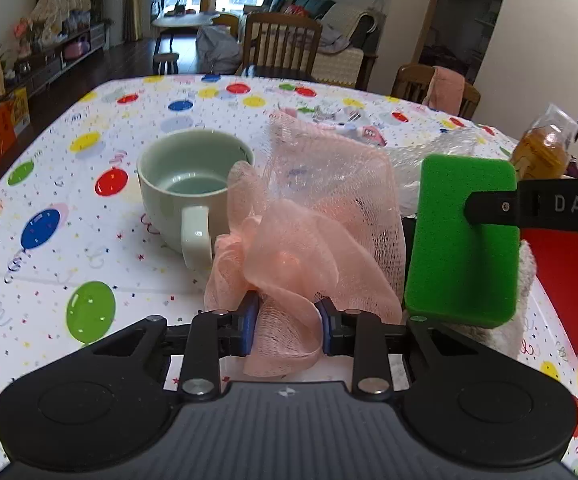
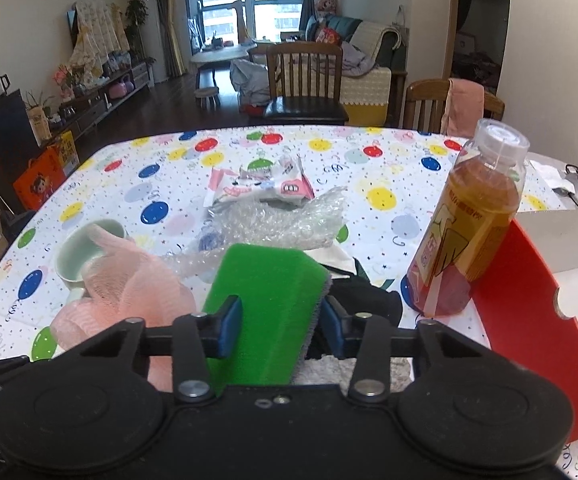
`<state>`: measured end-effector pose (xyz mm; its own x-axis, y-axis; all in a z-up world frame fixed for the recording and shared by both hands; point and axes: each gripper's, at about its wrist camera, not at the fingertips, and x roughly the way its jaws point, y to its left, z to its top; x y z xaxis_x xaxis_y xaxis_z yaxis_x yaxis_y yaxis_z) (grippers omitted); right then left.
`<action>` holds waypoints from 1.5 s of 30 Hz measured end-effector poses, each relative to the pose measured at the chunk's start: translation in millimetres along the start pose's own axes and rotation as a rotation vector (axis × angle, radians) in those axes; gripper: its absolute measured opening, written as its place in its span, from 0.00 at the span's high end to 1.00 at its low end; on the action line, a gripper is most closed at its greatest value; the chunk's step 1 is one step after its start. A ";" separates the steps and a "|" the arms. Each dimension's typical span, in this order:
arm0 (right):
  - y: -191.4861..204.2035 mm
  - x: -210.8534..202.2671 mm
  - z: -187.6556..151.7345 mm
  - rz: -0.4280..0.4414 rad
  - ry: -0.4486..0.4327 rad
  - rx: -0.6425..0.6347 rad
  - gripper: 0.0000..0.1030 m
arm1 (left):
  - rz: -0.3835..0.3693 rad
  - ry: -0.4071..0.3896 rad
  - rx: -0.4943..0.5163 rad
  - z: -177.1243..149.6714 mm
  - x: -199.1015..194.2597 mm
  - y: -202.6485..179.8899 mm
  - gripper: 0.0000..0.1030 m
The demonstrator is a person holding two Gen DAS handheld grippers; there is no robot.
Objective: Organize soft objects
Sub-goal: 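Grasp the pink mesh puff with the left tool while the right tool grasps the green sponge, then lift the pink puff and green sponge and carry both toward the red box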
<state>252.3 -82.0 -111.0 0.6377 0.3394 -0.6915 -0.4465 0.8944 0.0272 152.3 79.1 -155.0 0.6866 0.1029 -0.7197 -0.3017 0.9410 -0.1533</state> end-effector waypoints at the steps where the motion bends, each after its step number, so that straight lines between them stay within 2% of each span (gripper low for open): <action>1: -0.3 -2.7 -0.2 0.003 -0.008 0.001 0.62 | -0.003 -0.007 0.007 -0.4 -3.6 -0.6 0.73; 12: -6.1 -48.5 -2.5 0.024 -0.098 0.038 0.64 | -0.071 -0.089 0.039 1.2 -50.7 2.0 0.75; 19: -25.0 -87.7 -6.4 0.051 -0.117 0.100 0.64 | -0.138 -0.124 0.077 9.8 -83.8 -3.3 0.78; 21: -30.9 -99.1 -8.0 0.050 -0.128 0.107 0.64 | -0.154 -0.126 0.093 12.9 -90.9 -7.3 0.83; 25: -48.3 -118.8 -10.2 0.049 -0.139 0.128 0.64 | -0.188 -0.135 0.133 16.2 -101.5 -16.2 0.83; 29: -71.8 -133.5 -12.7 0.048 -0.147 0.159 0.64 | -0.203 -0.127 0.151 20.7 -110.5 -20.0 0.83; 32: -92.9 -140.9 -13.3 0.049 -0.136 0.175 0.64 | -0.180 -0.123 0.150 24.6 -118.4 -12.4 0.83; 35: -110.2 -146.6 -15.8 0.054 -0.132 0.190 0.63 | -0.218 -0.083 0.101 22.6 -121.5 7.2 0.83; 38: -120.6 -148.5 -21.2 0.063 -0.126 0.210 0.63 | -0.207 -0.036 0.085 14.8 -120.9 21.5 0.82; 41: -126.3 -147.3 -28.2 0.083 -0.108 0.246 0.63 | -0.170 -0.020 0.095 6.5 -121.0 29.0 0.74; 42: -127.4 -148.1 -30.6 0.088 -0.105 0.252 0.63 | -0.164 -0.019 0.098 4.5 -121.6 31.3 0.67; 43: -127.2 -148.5 -32.8 0.091 -0.103 0.254 0.63 | -0.163 -0.019 0.098 2.8 -122.5 33.5 0.47; 45: -127.4 -152.2 -36.5 0.098 -0.102 0.264 0.63 | -0.178 -0.023 0.085 -1.3 -124.1 39.2 0.15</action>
<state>189.2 -258.2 -35.6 0.6652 0.4434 -0.6008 -0.3391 0.8962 0.2861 54.4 102.8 -72.6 0.7396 -0.0608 -0.6703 -0.1181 0.9687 -0.2182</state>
